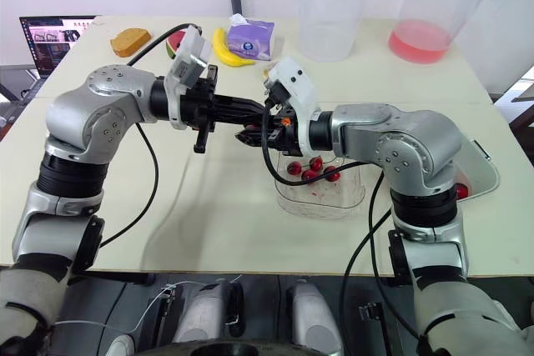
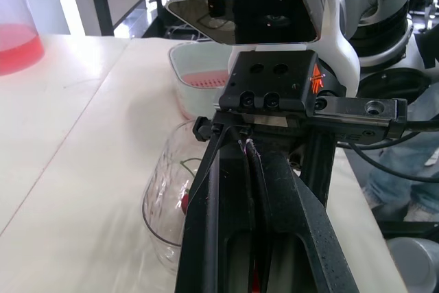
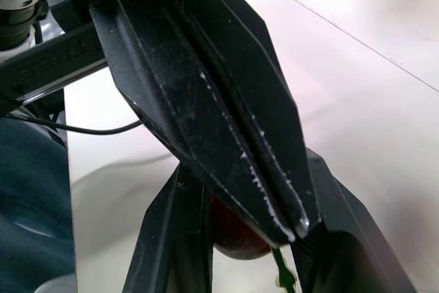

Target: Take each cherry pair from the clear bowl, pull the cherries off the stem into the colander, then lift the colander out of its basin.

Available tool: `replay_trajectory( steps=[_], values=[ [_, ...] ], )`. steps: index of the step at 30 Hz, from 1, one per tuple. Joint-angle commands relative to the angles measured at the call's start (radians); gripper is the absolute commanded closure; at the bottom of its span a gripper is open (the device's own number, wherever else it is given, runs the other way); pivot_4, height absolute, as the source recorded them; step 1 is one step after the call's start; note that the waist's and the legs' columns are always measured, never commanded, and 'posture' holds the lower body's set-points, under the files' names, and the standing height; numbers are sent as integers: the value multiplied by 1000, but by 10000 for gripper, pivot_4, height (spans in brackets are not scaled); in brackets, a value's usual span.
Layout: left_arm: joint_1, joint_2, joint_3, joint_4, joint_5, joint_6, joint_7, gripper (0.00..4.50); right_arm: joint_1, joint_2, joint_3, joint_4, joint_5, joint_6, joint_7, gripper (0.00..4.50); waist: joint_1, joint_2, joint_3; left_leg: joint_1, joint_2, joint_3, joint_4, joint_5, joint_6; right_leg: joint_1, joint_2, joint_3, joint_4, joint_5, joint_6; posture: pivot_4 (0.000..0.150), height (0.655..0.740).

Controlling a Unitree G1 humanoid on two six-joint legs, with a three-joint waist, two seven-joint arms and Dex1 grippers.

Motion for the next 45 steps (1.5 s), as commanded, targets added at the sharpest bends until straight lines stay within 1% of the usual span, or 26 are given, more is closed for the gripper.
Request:
replay_trajectory(
  steps=[1, 6, 19, 22, 24, 28, 31, 33, 34, 36, 38, 40, 45],
  values=[
    [-22, 5, 21, -8, 0, -20, -4, 45000, 13, -20, 14, -34, -6, 1, 2, 31880, 0, 0, 0, 0, 0, 0, 0, 0, 0, 0, 0, 0, 0, 0, 0, 1500, 7400],
    [-18, 7, 23, -9, 0, -22, -4, 45000, 59, -38, 45, -43, -23, -2, -2, 31880, 0, 0, 0, 0, 0, 0, 0, 0, 0, 0, 0, 0, 0, 0, 0, 1500, 7400],
    [-21, 8, 25, -12, 0, -18, -5, 45000, 103, -55, 23, -65, -28, 10, -12, 31880, 0, 0, 0, 0, 0, 0, 0, 0, 0, 0, 0, 0, 0, 0, 0, 1500, 7400],
    [-23, 7, 23, -11, 0, -15, -5, 45000, 99, -58, -14, -72, -16, 17, -21, 31880, 0, 0, 0, 0, 0, 0, 0, 0, 0, 0, 0, 0, 0, 0, 0, 1500, 7400],
    [-21, 9, 24, -13, 0, -14, -4, 45000, 105, -65, -79, -91, 5, 39, -34, 31880, 1, 0, 0, 0, 0, 0, 0, 0, 0, 0, 0, 0, 0, 0, 0, 1500, 7400],
    [-4, 21, 32, -25, -3, -2, 5, 45000, 141, -84, -289, -163, 58, 116, -87, 31880, 5, 0, 0, 0, 0, 0, 0, 0, 0, 0, 0, 0, 0, 0, 0, 1500, 7400],
    [12, 27, 41, -38, -9, 11, 16, 45000, 251, -181, -439, -238, 46, 172, -110, 31880, 8, 0, 0, -1, 0, -1, 0, 0, 0, 0, -1, -1, -1, 0, 0, 1500, 7400],
    [20, 30, 44, -48, -14, 18, 22, 45000, 305, -216, -504, -264, 41, 184, -125, 31880, 5, 0, 0, -1, 0, -1, 0, 0, 0, 1, -2, -1, -2, 0, 0, 1500, 7400],
    [25, 31, 45, -55, -17, 22, 26, 45000, 331, -223, -549, -269, 27, 194, -143, 31880, 3, 0, 0, -1, 0, -1, 0, 0, 0, 1, -2, 0, -2, 0, 0, 1500, 7400],
    [37, 28, 47, -74, -27, 34, 38, 45000, 433, -267, -626, -282, -45, 176, -185, 31880, 1, 0, 0, -1, 0, -1, 0, 0, 0, 1, -1, 0, -2, 0, 0, 1500, 7400],
    [44, 24, 47, -85, -32, 44, 48, 45000, 506, -277, -677, -286, -105, 162, -230, 31880, 3, 0, 0, 0, 0, -1, -1, 0, 0, 1, -1, 0, -2, 0, 0, 1500, 7400],
    [47, 22, 48, -92, -38, 52, 56, 45000, 542, -256, -713, -285, -152, 146, -274, 31880, 1, 0, 0, 0, 0, -1, -1, 0, 0, 1, 0, 0, -2, 0, 0, 1500, 7400],
    [46, 21, 45, -98, -45, 60, 67, 45000, 548, -157, -769, -252, -248, 170, -378, 31880, -1, 0, 0, 2, 0, 0, -1, 1, -1, 1, 1, 1, -1, 0, 0, 1500, 7400]
  ],
)
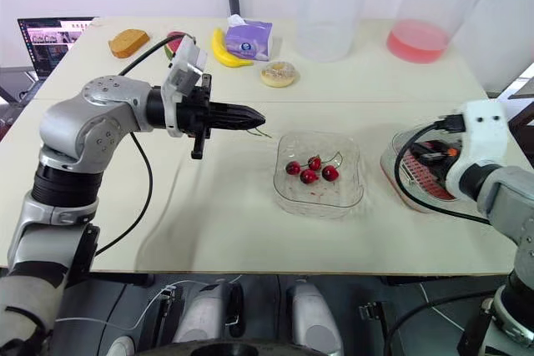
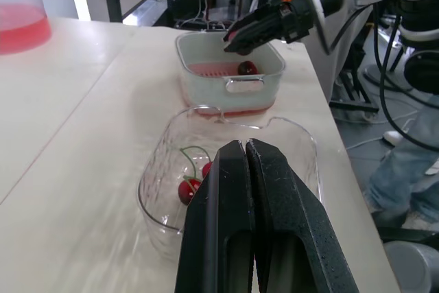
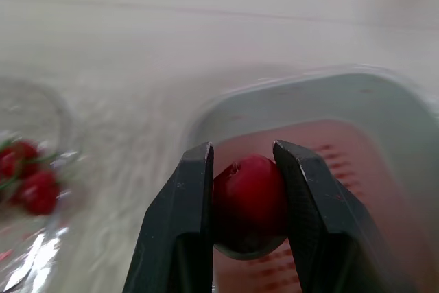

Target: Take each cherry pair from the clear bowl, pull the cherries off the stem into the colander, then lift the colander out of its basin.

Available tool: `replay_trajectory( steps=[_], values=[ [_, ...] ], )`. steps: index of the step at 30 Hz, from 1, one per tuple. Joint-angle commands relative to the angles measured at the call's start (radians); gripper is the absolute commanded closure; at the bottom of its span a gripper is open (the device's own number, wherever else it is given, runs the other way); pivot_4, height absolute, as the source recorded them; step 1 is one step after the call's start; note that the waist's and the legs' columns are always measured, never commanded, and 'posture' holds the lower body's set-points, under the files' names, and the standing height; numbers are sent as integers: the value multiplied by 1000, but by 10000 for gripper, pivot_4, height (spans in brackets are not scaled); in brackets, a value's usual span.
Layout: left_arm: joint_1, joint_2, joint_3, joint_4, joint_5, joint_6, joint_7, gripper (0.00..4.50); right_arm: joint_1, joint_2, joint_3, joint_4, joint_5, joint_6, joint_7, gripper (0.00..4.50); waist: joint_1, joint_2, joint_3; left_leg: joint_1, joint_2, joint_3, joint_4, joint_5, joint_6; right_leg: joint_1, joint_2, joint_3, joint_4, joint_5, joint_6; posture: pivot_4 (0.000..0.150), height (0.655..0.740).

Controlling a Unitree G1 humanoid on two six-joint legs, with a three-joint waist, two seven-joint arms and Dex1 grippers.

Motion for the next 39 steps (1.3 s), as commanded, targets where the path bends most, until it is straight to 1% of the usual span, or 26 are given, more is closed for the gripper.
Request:
replay_trajectory(
  steps=[1, 9, 12, 13, 16, 17, 20, 24, 25, 27, 30, 32, 34, 36, 39],
  values=[
    [-14, 2, 23, -26, -18, 6, 5, 45000, -2, 47, -38, 9, -68, 9, -63, 31880, 2, 0, 0, 0, 0, 0, 0, 0, 0, 0, 0, 0, 0, 0, 0, 1500, 7400],
    [-19, 2, 19, -20, -12, 3, 4, 45000, 10, 92, -8, 51, -126, -36, -75, 31880, 4, 0, 0, 0, -1, 1, 0, 0, 0, 0, 0, 0, 0, 0, 0, 1500, 7400],
    [-19, 3, 19, -20, -11, 2, 4, 45000, 6, 99, -9, 54, -137, -46, -70, 22308, 4, 0, 0, 0, -1, 1, 0, 0, 0, 0, 0, 0, 0, 0, 0, 1500, 7400],
    [-20, 3, 19, -20, -10, 1, 4, 45000, 3, 101, -13, 53, -139, -49, -69, 17574, 4, 0, 0, 0, -1, 1, 0, 0, 0, 0, 0, 0, 0, 0, 0, 1500, 7400],
    [-20, 4, 20, -18, -10, 0, 3, 45000, -16, 96, -24, 47, -134, -56, -59, 1487, 4, 0, 0, 0, -1, 1, 0, 0, 0, 0, 0, 0, 0, 0, 0, 1500, 7400],
    [-20, 5, 20, -18, -10, 0, 3, 45000, -27, 93, -32, 44, -131, -61, -54, 673, 4, 0, 0, 0, -1, 1, 0, 0, 0, 0, 0, 0, 0, 0, 0, 1500, 7400],
    [-19, 6, 21, -18, -10, 0, 2, 45000, -58, 65, -54, 33, -111, -101, -15, 673, 4, 0, 0, 0, -1, 1, 0, 0, 0, 0, 0, 0, 0, 0, 0, 1500, 7400],
    [-14, 10, 24, -22, -10, 3, 5, 45000, -70, 12, -54, -18, -10, -180, 128, 673, 4, 1, 0, 0, -1, 1, -1, 0, 0, 0, 0, 0, 0, 0, 0, 1500, 7400],
    [-12, 12, 24, -22, -10, 3, 6, 45000, -60, 2, -47, -33, 20, -206, 169, 673, 4, 0, 0, 0, -1, 0, -1, 0, 0, 0, 0, 0, 0, 0, 0, 1500, 7400],
    [-7, 16, 24, -25, -6, 1, 9, 45000, -58, 6, -48, -75, 139, -219, 260, 673, 3, 0, 0, 0, -1, 0, -1, 0, 0, 1, 0, 0, -1, 0, 0, 1500, 7400],
    [-1, 19, 28, -31, -8, 4, 15, 45000, -42, -11, -42, -109, 280, -223, 347, 673, 4, 0, 0, 0, -1, 0, -1, 0, 0, 1, 0, 0, 0, 0, 0, 1500, 7400],
    [5, 23, 32, -40, -12, 9, 20, 45000, -12, -50, -13, -135, 362, -234, 418, 673, 5, 0, 0, 0, -1, 0, -1, 0, 0, 1, 0, -1, -1, 0, 0, 1500, 7400],
    [14, 27, 33, -48, -13, 12, 26, 45000, 31, -112, 47, -157, 389, -265, 495, 673, 6, 0, 0, 0, -1, 0, 0, 0, 1, 2, 0, -1, -1, 0, 0, 1500, 7400],
    [26, 31, 36, -58, -17, 19, 37, 45000, 60, -182, 137, -173, 368, -311, 549, 673, 6, 0, 0, 1, -1, -1, 0, -1, 1, 3, -1, -1, -2, 0, 0, 1500, 7400],
    [55, 38, 48, -78, -22, 36, 66, 45000, 65, -249, 262, -167, 310, -384, 574, 673, 4, 0, 1, 1, -1, -1, 0, -1, 1, 3, -1, -1, -2, 0, 0, 1500, 7400]
  ],
)
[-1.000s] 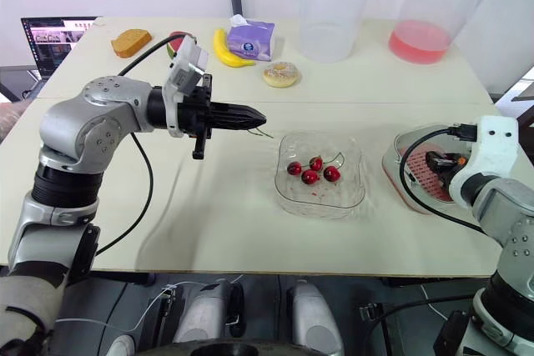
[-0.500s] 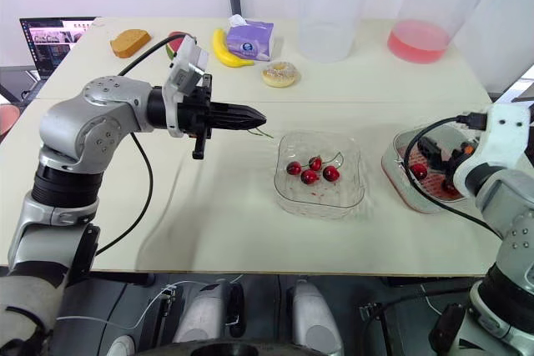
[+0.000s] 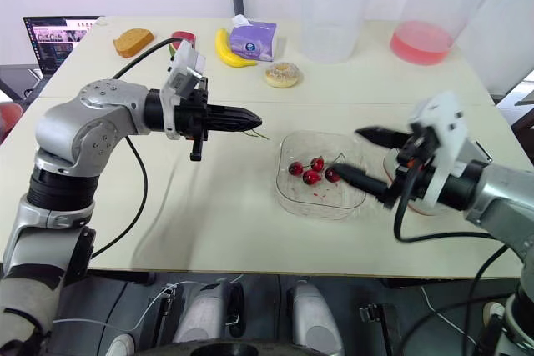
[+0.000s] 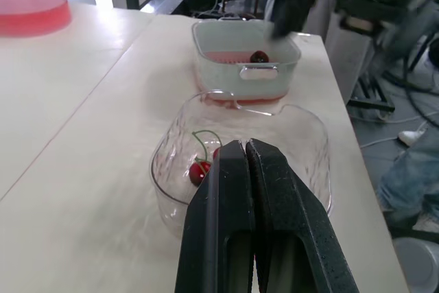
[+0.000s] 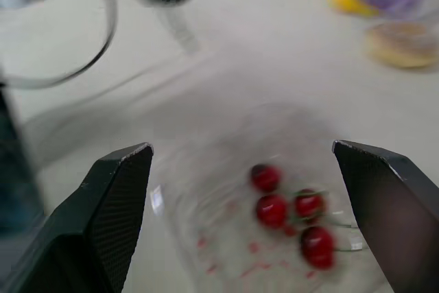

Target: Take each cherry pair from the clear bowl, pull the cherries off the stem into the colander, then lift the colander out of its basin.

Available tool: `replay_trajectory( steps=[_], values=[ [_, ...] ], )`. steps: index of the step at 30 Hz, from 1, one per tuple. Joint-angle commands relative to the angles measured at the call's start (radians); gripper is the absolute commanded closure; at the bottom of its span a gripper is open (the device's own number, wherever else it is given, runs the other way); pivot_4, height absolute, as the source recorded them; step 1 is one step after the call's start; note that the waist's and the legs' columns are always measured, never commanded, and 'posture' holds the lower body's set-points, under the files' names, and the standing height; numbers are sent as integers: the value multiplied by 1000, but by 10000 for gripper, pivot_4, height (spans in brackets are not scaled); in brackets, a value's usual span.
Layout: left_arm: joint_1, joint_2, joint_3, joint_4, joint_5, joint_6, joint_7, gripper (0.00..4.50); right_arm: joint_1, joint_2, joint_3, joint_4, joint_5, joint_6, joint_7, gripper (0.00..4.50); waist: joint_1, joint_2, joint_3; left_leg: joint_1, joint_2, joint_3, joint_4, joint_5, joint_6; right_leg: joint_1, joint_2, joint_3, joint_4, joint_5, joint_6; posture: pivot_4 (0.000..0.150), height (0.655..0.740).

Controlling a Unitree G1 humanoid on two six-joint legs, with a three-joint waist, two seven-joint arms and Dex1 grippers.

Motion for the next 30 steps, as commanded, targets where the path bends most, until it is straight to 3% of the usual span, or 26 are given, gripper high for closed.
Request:
replay_trajectory(
  steps=[1, 11, 14, 19, 30],
  values=[
    [27, 13, 49, -54, -23, 24, 41, 45000, -13, -48, 103, -2, -57, -95, 26, 673, -2, 0, 0, 0, 0, 0, 0, 0, 0, 0, 0, 0, 0, 0, 0, 1500, 7400],
    [187, 51, 244, -37, -69, 195, 269, 45000, -74, -79, 192, 51, -72, -179, 5, 673, 0, -1, 0, 0, 1, 0, 0, 0, 0, 0, -1, 0, 0, 0, 0, 1500, 7400],
    [267, 91, 244, 40, -9, 148, 284, 45000, -89, -76, 195, 60, -53, -168, -13, 673, -1, 0, 0, 1, 1, 0, 0, 0, 0, 0, -2, 0, 0, 0, 0, 1500, 7400],
    [328, 74, 236, 199, 50, 71, 311, 45000, -107, -76, 204, 67, -19, -154, -39, 673, 3, -1, 0, 1, 1, 0, 0, 0, 0, 0, -3, -1, 0, 0, 0, 1500, 7400],
    [355, 12, 227, 357, 120, -22, 329, 45000, -106, -81, 212, 56, 40, -152, -79, 673, 2, -1, 0, 0, 0, 0, 0, 0, 1, 1, -4, -2, 0, 0, 0, 1500, 7400]
  ],
)
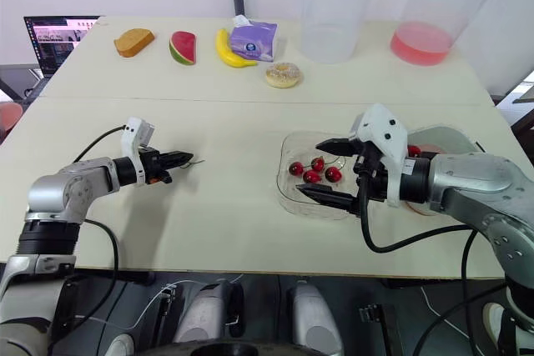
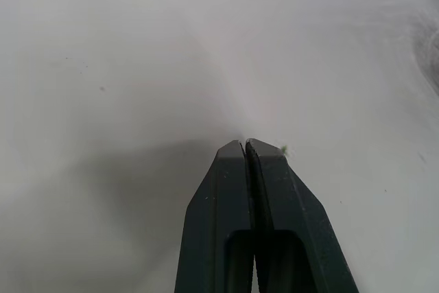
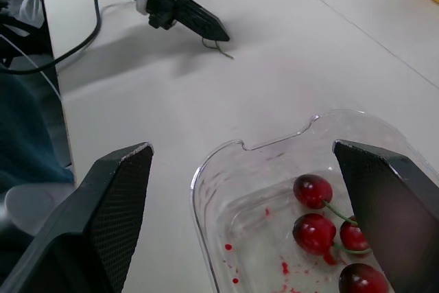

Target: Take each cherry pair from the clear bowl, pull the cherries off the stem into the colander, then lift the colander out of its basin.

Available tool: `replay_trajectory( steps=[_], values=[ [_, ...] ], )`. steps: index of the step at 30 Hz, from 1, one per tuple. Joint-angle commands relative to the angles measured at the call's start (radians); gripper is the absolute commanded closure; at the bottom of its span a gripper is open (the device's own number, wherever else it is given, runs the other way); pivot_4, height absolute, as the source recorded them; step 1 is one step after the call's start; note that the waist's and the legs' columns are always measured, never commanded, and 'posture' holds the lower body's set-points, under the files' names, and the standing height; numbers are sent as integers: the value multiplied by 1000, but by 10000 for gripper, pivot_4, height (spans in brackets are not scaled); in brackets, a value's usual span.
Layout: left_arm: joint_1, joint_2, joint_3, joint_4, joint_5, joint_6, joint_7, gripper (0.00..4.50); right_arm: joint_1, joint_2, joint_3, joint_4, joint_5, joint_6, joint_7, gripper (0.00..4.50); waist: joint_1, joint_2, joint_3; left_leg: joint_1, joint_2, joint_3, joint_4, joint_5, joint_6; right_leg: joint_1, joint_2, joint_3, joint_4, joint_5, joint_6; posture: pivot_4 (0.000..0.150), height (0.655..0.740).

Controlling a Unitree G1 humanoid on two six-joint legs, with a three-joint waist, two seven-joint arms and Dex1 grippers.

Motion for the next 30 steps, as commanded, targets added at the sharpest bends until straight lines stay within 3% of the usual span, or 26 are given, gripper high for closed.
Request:
replay_trajectory(
  steps=[1, 4, 6, 8, 14, 18, 26, 30],
  values=[
    [2, -1, 10, 34, 26, -38, 8, 45000, -11, -11, -20, -23, 34, -5, -15, 673, -1, 0, 0, 0, 0, 0, 0, 0, 0, 0, 0, 0, 0, 0, 0, 1500, 7400],
    [3, -3, 11, 30, 26, -46, 1, 45000, -9, -17, -21, -23, 48, -4, -23, 673, -1, 0, 0, 0, 0, 0, 0, 0, 0, 0, 0, 0, 0, 0, 0, 1500, 7400],
    [2, -2, 9, 25, 28, -59, -5, 38979, -8, -20, -21, -22, 54, -5, -28, 0, -1, 0, 0, 0, 0, 0, 0, 0, 0, 0, 0, 0, 0, 0, 0, 1500, 7400],
    [2, -2, 10, 17, 23, -64, -15, 30703, -7, -22, -20, -21, 58, -6, -31, 0, -1, 0, 0, 0, 0, 0, 0, 0, 0, 0, 0, 0, 0, 0, 0, 1500, 7400],
    [-4, 1, 26, -3, 13, -76, -19, 428, -5, -26, -16, -19, 62, -7, -36, 0, -1, 0, 0, 0, 0, 0, 0, 0, 0, 0, 0, 0, 0, 0, 0, 1500, 7400],
    [-24, 16, 41, -39, 10, -141, -47, 428, -2, -27, -20, -20, 73, -5, -43, 0, -1, 0, 0, 0, 0, 0, 0, 0, 0, 0, 0, 0, 0, 0, 0, 1500, 7400],
    [-76, 70, 28, -291, -16, -310, -185, 428, 45, -45, -69, -17, 114, 10, -74, 0, 1, 0, 0, 0, 0, 0, 0, 0, 0, 1, -1, 0, 0, 0, 0, 1500, 7400],
    [-95, 138, -8, -432, -100, -238, -309, 428, 104, -60, -112, -18, 123, 25, -96, 0, -3, 0, 0, 0, 0, 0, 0, 0, 0, 0, 0, 0, 0, 0, 0, 1500, 7400]
  ],
)
